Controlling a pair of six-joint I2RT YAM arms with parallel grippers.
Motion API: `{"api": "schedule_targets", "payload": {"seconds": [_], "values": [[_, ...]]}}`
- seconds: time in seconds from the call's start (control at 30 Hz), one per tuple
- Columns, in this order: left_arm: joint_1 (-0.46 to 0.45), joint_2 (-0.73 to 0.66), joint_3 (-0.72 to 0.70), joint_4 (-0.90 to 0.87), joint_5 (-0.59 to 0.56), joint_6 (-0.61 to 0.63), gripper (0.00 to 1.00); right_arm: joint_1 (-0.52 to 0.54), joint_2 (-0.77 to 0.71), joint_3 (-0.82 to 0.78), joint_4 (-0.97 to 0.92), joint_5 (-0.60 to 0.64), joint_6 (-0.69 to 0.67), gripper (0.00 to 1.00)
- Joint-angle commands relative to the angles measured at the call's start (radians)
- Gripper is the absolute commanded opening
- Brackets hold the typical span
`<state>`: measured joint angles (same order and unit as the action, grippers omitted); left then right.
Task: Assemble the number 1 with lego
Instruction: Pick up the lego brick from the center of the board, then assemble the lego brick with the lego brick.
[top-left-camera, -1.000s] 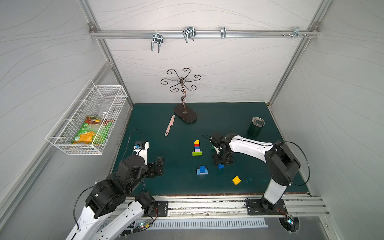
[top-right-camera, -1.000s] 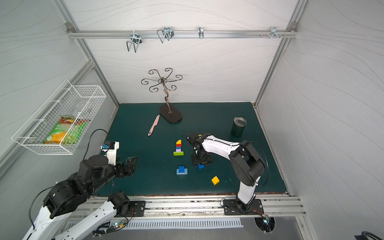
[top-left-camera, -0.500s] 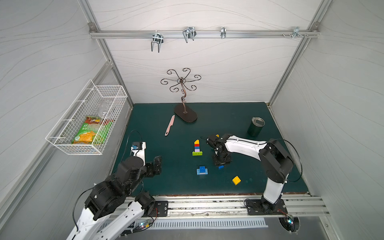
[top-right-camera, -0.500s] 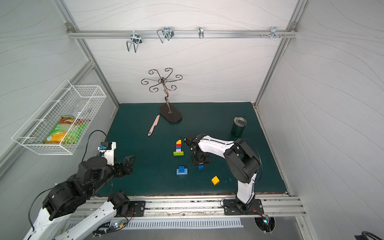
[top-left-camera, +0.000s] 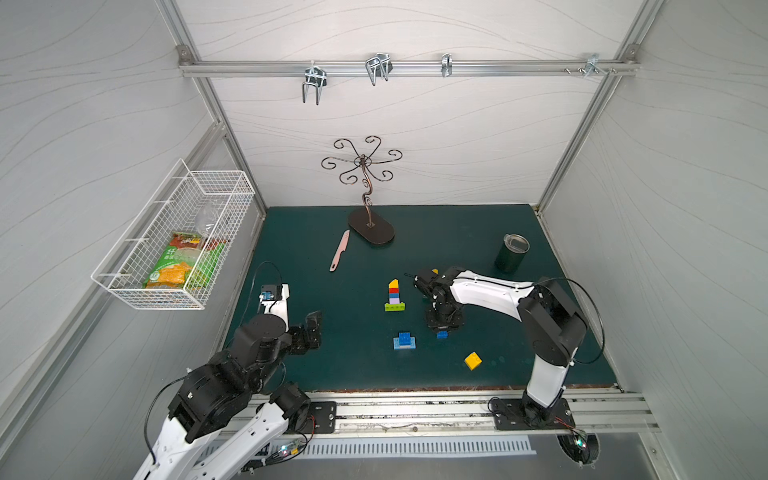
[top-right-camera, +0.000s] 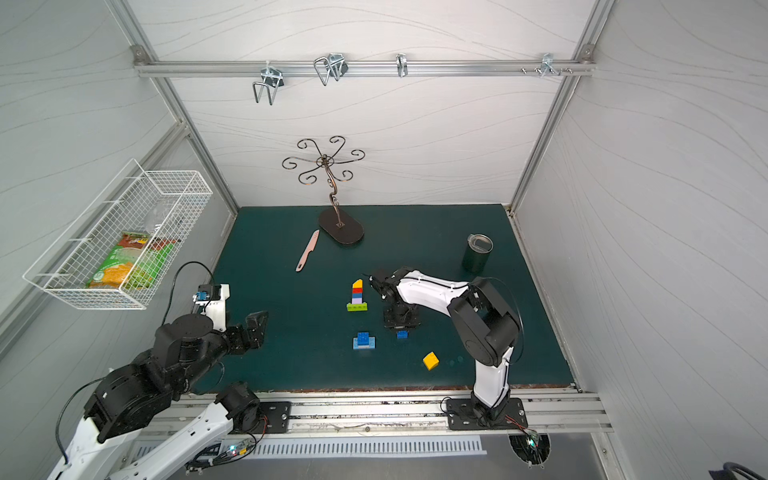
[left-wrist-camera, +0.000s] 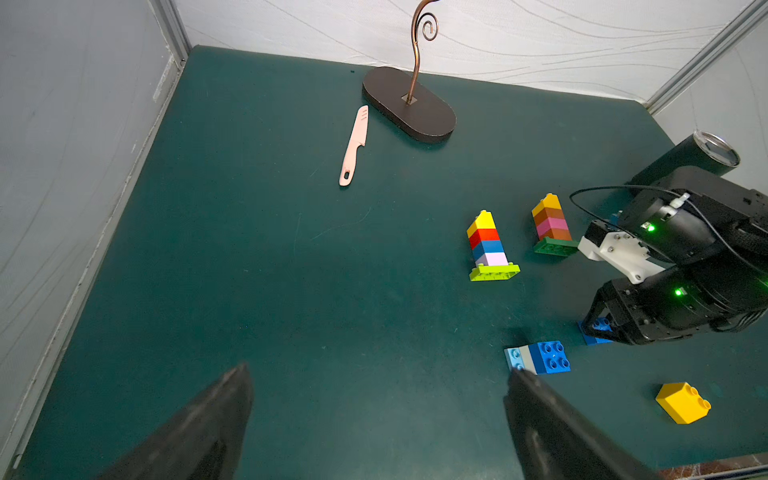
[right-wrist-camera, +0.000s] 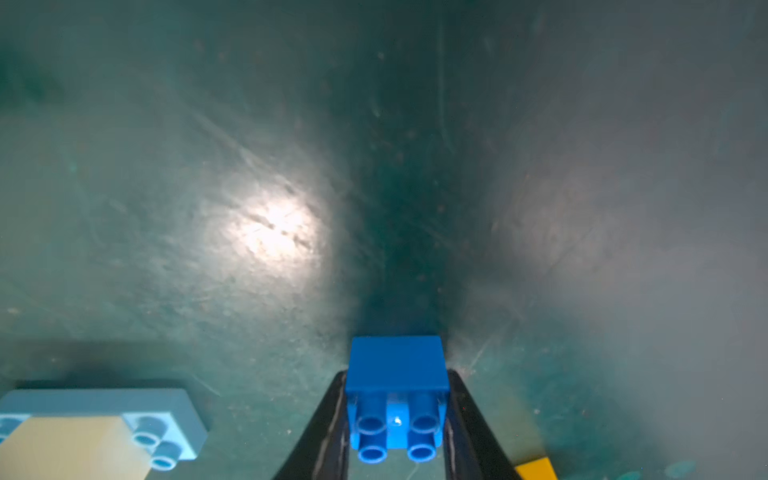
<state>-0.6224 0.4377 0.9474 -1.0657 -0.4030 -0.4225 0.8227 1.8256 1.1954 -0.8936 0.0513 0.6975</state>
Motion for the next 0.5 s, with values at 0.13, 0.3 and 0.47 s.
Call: {"api": "schedule_targets", "payload": {"seconds": [0.13, 0.3, 0.47], "values": [[0.003, -0.03, -0.002, 0.049, -0.024, -0.007, 1.0, 0.023, -0.152, 0.042, -0.119, -0.011, 0.124, 0.11], [0.003, -0.033, -0.004, 0.05, -0.025, -0.004, 1.0, 0.077, -0.188, 0.105, -0.171, -0.016, 0.192, 0.08], [0.003, -0.045, -0.007, 0.049, -0.033, -0.008, 0.99, 0.15, -0.135, 0.194, -0.195, -0.038, 0.249, 0.03]]}}
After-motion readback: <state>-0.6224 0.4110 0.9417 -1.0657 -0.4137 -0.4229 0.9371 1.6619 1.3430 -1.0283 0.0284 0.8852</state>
